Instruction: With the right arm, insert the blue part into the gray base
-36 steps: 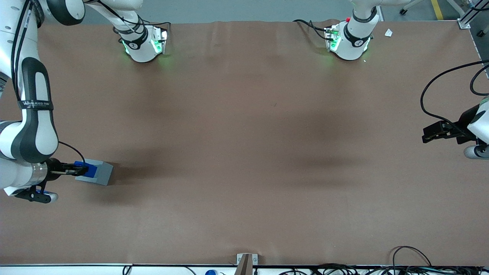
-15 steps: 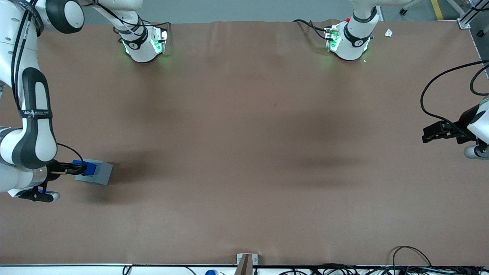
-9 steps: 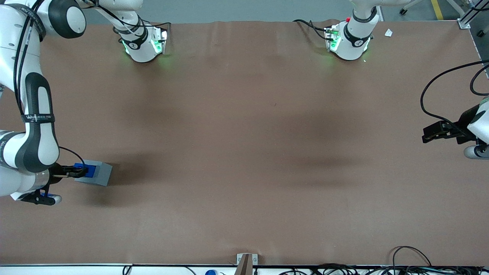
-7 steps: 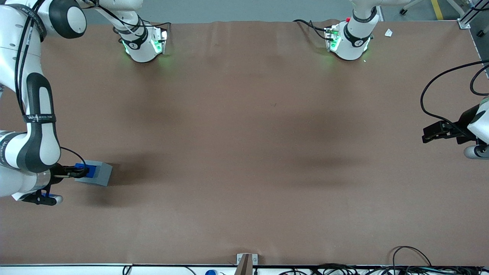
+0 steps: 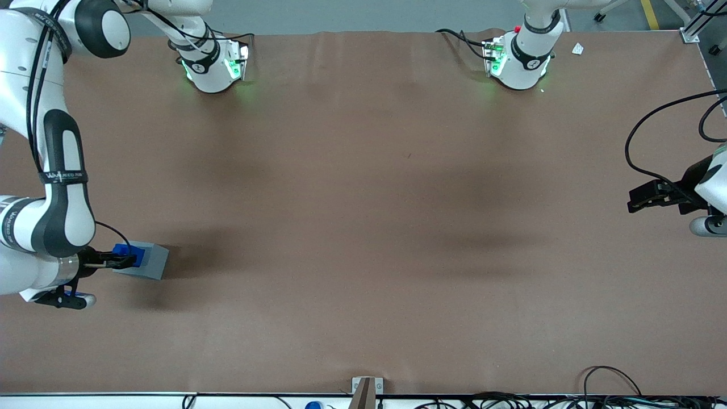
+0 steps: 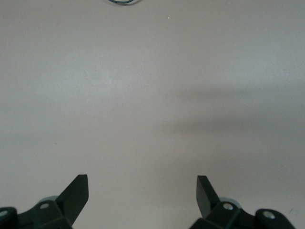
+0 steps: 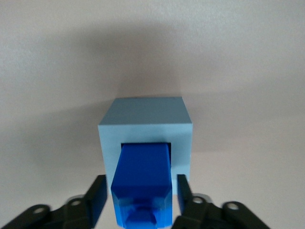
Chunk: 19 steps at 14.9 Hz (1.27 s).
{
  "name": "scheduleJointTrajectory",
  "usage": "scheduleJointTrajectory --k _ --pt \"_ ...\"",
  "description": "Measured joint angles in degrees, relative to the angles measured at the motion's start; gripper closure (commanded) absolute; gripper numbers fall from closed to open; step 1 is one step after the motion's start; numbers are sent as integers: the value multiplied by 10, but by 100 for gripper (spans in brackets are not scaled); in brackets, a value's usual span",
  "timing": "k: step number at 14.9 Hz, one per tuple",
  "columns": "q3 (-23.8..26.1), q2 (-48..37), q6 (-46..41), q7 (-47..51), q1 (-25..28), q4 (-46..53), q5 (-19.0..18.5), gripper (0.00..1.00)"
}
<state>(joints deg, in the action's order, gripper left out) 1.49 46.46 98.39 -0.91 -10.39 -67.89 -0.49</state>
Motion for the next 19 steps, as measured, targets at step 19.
scheduleJointTrajectory --k 19 --pt "7 -310 -91 5 38 -39 0 0"
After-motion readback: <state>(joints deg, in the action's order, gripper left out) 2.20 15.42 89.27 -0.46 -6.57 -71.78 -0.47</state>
